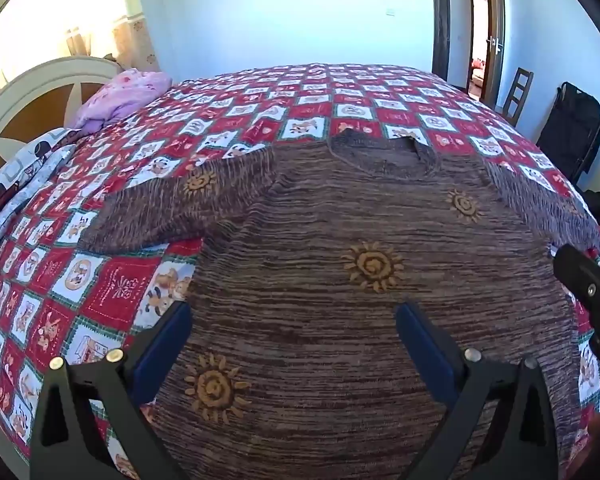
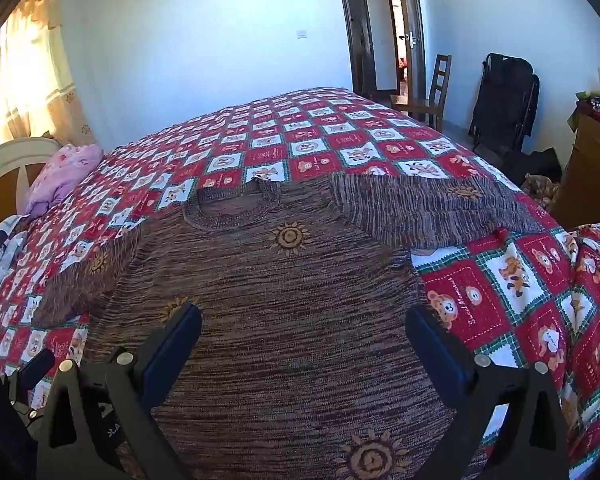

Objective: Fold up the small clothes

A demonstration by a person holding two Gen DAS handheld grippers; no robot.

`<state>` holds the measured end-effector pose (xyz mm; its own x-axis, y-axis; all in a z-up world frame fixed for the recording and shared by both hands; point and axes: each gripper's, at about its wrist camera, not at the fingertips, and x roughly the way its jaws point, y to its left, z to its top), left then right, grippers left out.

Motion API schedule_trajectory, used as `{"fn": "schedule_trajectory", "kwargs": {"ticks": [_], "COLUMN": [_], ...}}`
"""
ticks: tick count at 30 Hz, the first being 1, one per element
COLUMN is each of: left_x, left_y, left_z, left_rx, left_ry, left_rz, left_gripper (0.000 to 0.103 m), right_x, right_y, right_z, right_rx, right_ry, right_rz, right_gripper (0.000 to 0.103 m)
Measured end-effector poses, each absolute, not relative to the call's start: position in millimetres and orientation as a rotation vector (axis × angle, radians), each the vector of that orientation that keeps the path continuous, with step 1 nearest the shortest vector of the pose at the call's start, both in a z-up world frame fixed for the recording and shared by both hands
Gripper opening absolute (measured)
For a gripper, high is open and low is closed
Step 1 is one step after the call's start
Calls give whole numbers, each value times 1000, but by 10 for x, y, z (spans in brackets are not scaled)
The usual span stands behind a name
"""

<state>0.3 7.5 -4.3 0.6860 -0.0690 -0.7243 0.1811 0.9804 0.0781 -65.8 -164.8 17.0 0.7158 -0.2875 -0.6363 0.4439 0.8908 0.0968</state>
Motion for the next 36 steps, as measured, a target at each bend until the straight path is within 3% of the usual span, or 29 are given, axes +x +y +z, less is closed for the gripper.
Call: {"fn": "schedule_trajectory", "kwargs": {"ticks": [36], "left_x": [-70], "left_y": [-20], "left_z": [-20], "left_rx": [163], "left_ry": [808], "left_rz": [-174], "left_gripper": [103], "right_x": [-701], "right_y": [-1671], "right_z": [178], "right_rx": [263], "right_ry": [666], "right_rz": [-419], "right_gripper": [102]}}
